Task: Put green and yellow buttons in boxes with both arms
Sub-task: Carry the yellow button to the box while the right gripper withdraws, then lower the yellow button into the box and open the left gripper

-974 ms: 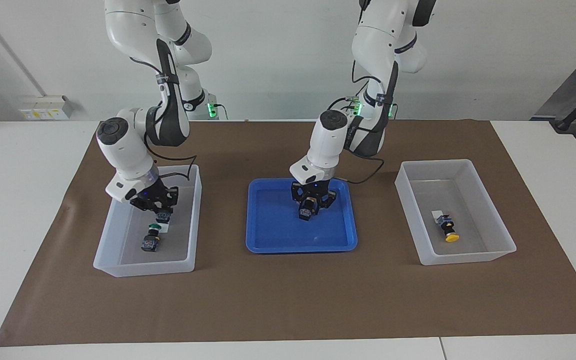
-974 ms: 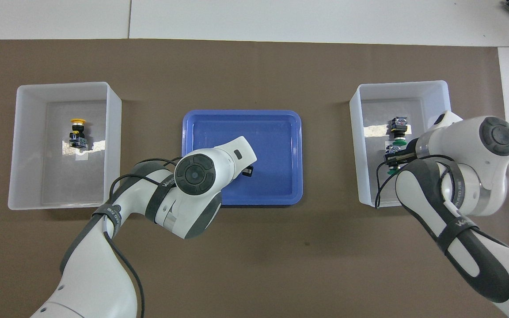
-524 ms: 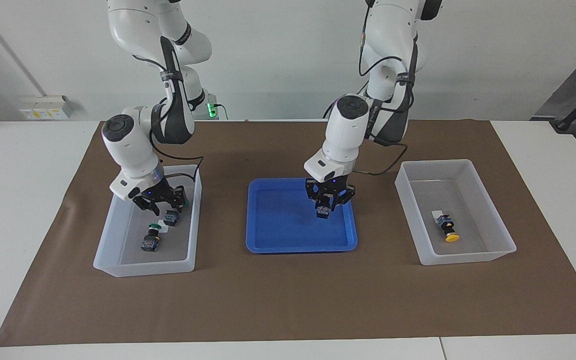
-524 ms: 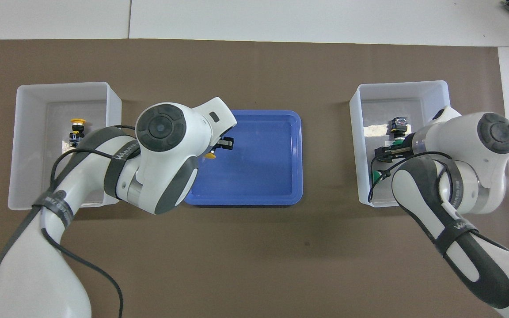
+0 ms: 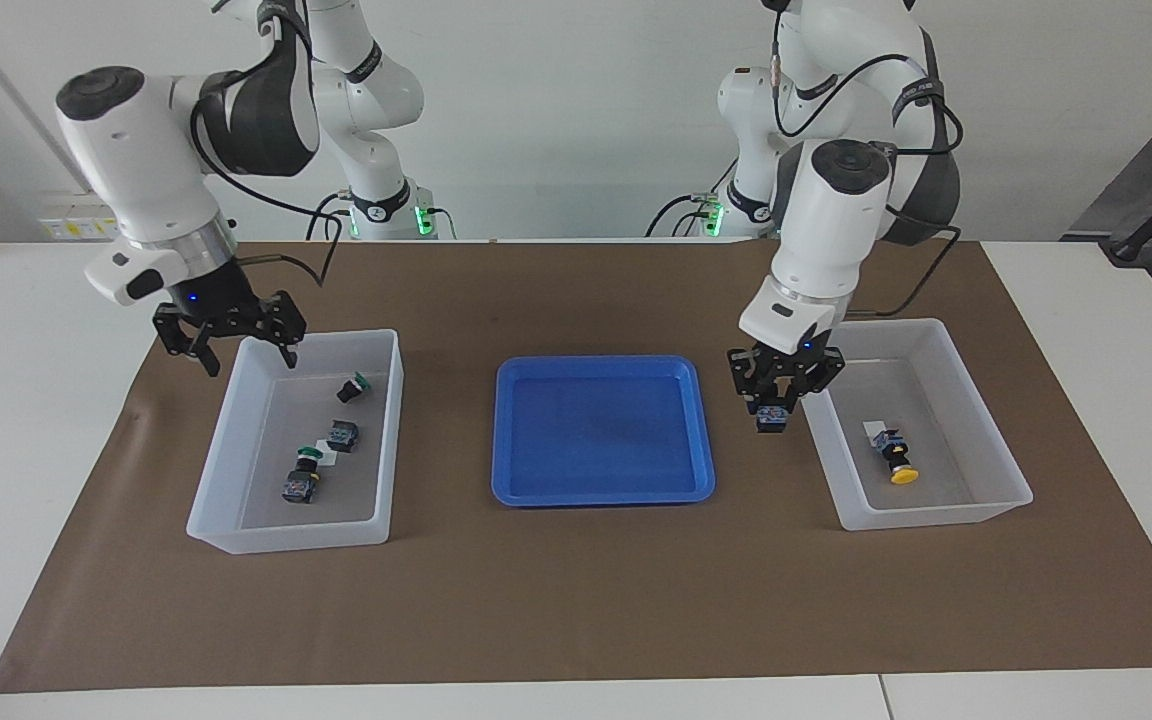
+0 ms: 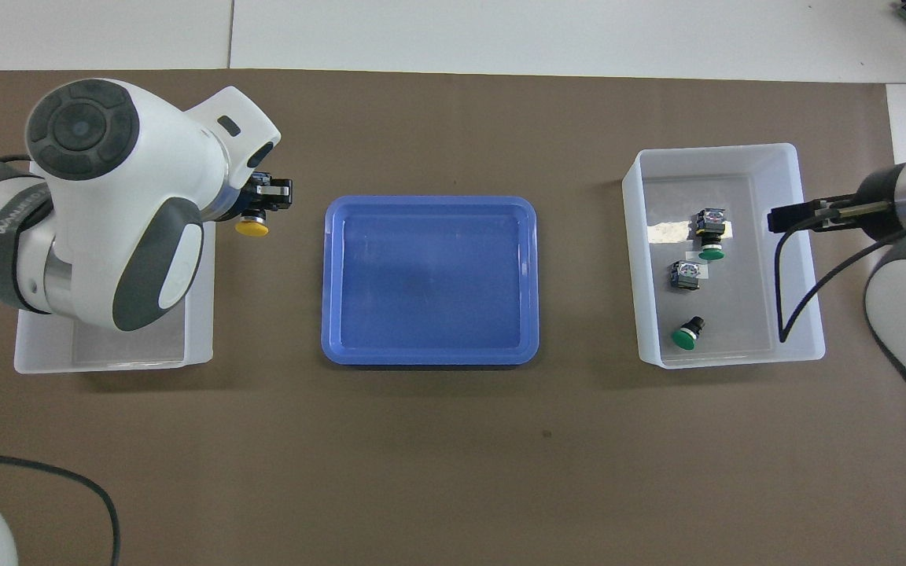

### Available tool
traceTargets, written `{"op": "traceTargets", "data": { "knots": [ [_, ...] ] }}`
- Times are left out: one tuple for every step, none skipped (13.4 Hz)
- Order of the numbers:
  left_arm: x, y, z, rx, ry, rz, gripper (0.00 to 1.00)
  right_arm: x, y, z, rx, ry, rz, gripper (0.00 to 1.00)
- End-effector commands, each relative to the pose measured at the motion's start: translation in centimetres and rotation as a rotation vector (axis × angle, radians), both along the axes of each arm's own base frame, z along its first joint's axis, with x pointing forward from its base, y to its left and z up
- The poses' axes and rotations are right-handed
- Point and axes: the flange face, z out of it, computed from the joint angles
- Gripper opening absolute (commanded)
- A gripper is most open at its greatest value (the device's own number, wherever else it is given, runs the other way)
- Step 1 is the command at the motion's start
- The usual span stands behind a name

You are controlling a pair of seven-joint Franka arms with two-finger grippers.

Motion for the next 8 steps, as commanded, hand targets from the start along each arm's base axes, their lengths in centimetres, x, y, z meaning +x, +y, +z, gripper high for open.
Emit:
{"op": "traceTargets", "data": {
  "knots": [
    [1.6, 6.4, -0.4, 0.015, 0.005, 0.082, 0.0, -0.4, -1.1, 5.0, -0.015, 0.049, -0.032, 1.0],
    [1.3, 8.1, -0.8, 0.017, 0.017, 0.091, 0.0, -0.9, -2.2, 6.6, -0.014, 0.06, -0.052, 1.0],
    [0.8, 10.0, -1.9, 0.016, 0.026, 0.108, 0.0, -1.6, -3.7, 8.1, -0.011, 0.063, -0.077, 1.0],
    [0.4, 11.6, -3.0, 0.011, 0.003, 0.115, 0.0, -2.4, -4.2, 9.1, -0.011, 0.08, -0.088, 1.0],
    [-0.2, 13.5, -4.3, 0.01, -0.035, 0.092, 0.0, -3.1, -4.3, 9.3, -0.024, 0.117, -0.09, 1.0],
    [-0.6, 14.8, -5.3, 0.015, -0.05, 0.066, 0.0, -4.2, -4.2, 9.8, -0.022, 0.137, -0.088, 1.0],
    [-0.9, 16.1, -6.1, 0.018, -0.039, 0.073, 0.0, -4.7, -3.7, 9.0, -0.012, 0.155, -0.104, 1.0],
    [-1.2, 16.9, -6.9, 0.02, -0.025, 0.08, 0.0, -5.3, -2.9, 8.5, -0.004, 0.163, -0.149, 1.0]
  ]
}}
